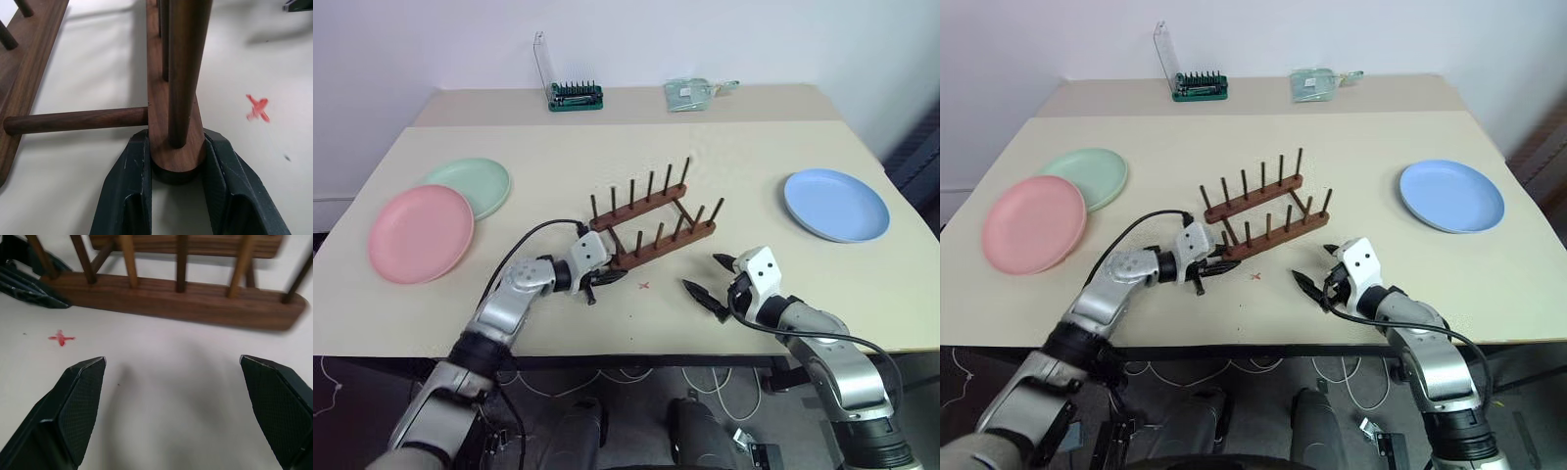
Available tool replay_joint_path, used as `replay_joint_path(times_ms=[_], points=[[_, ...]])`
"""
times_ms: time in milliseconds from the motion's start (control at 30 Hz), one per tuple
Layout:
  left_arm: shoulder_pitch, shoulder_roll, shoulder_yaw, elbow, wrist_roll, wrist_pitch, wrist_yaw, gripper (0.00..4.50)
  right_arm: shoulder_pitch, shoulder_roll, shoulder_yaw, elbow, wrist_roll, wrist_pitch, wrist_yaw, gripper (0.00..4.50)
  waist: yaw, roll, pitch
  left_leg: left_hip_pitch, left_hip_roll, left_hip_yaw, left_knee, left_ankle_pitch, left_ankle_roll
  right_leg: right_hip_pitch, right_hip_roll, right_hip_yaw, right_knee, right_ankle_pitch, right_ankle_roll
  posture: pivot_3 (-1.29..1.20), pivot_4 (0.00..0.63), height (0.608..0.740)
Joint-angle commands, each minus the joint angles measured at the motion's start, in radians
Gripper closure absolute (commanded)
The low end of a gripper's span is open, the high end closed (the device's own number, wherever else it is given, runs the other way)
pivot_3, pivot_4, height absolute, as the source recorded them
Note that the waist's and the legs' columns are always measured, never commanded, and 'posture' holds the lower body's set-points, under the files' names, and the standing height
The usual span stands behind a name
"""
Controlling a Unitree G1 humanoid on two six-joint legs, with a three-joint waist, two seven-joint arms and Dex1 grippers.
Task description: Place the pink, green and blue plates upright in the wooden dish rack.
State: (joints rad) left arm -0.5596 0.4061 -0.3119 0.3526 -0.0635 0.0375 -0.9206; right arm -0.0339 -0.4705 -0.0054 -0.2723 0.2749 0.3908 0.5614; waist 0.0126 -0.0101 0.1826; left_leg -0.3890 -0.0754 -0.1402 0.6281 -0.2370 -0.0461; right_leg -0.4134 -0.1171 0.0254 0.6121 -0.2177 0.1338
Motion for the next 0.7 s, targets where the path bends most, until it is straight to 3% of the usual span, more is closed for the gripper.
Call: replay_joint_path(times_ms=[33, 100, 367, 433, 533, 633, 700], points=[[-0.040, -0.034, -0.034, 0.122, 0.023, -0.085, -0.074, 3.74, 0.006, 0.012, -0.013, -0.039, -0.006, -0.020, -0.020, 0.00, 0.000, 0.000, 0.000, 0.000, 0.000, 0.000, 0.000, 0.000, 0.000, 0.000, 0.000, 0.000, 0.000, 0.000, 0.000, 0.00, 0.150, 0.740], [-0.077, -0.044, -0.033, 0.210, 0.031, -0.137, -0.121, 3.74, 0.018, 0.014, -0.018, -0.051, -0.008, -0.019, -0.030, 0.00, 0.001, 0.000, 0.000, 0.000, 0.000, 0.000, 0.000, 0.000, 0.000, 0.000, 0.000, 0.000, 0.000, 0.000, 0.000, 0.00, 0.150, 0.740], [-0.131, -0.028, 0.030, 0.387, 0.056, -0.227, -0.096, 0.02, 0.034, 0.007, -0.041, -0.060, -0.016, -0.017, -0.052, 0.00, -0.008, 0.000, -0.001, 0.001, 0.000, 0.000, 0.000, -0.001, 0.002, 0.001, 0.000, 0.000, 0.001, -0.001, 0.001, 0.00, 0.150, 0.740], [-0.101, -0.004, 0.052, 0.356, 0.046, -0.209, -0.096, 0.00, 0.020, 0.002, -0.049, -0.046, -0.021, -0.018, -0.060, 0.25, -0.015, 0.000, -0.001, 0.002, 0.000, 0.000, 0.000, -0.001, 0.002, 0.001, 0.000, 0.000, 0.001, -0.001, 0.002, 0.00, 0.150, 0.740], [-0.033, 0.034, 0.085, 0.263, 0.012, -0.144, -0.117, 0.00, 0.001, -0.012, -0.056, -0.015, -0.034, -0.016, -0.063, 1.31, -0.034, 0.000, -0.002, 0.004, 0.001, 0.000, -0.001, -0.001, 0.002, 0.002, 0.000, 0.000, 0.002, -0.001, 0.002, 0.00, 0.150, 0.740], [0.104, 0.079, 0.109, 0.056, -0.045, -0.046, -0.146, 0.86, -0.027, -0.026, -0.056, 0.029, -0.053, -0.022, -0.062, 2.88, -0.050, 0.001, -0.002, 0.009, 0.002, 0.001, -0.004, -0.003, 0.004, 0.004, 0.001, 0.000, 0.003, -0.001, 0.001, 0.00, 0.150, 0.740], [0.153, 0.094, 0.111, -0.032, -0.061, 0.000, -0.150, 1.85, -0.038, -0.027, -0.055, 0.042, -0.058, -0.025, -0.058, 3.98, -0.055, 0.001, -0.003, 0.014, 0.003, 0.001, -0.008, -0.003, 0.004, 0.007, 0.001, 0.001, 0.002, -0.001, 0.001, 0.00, 0.150, 0.740]])
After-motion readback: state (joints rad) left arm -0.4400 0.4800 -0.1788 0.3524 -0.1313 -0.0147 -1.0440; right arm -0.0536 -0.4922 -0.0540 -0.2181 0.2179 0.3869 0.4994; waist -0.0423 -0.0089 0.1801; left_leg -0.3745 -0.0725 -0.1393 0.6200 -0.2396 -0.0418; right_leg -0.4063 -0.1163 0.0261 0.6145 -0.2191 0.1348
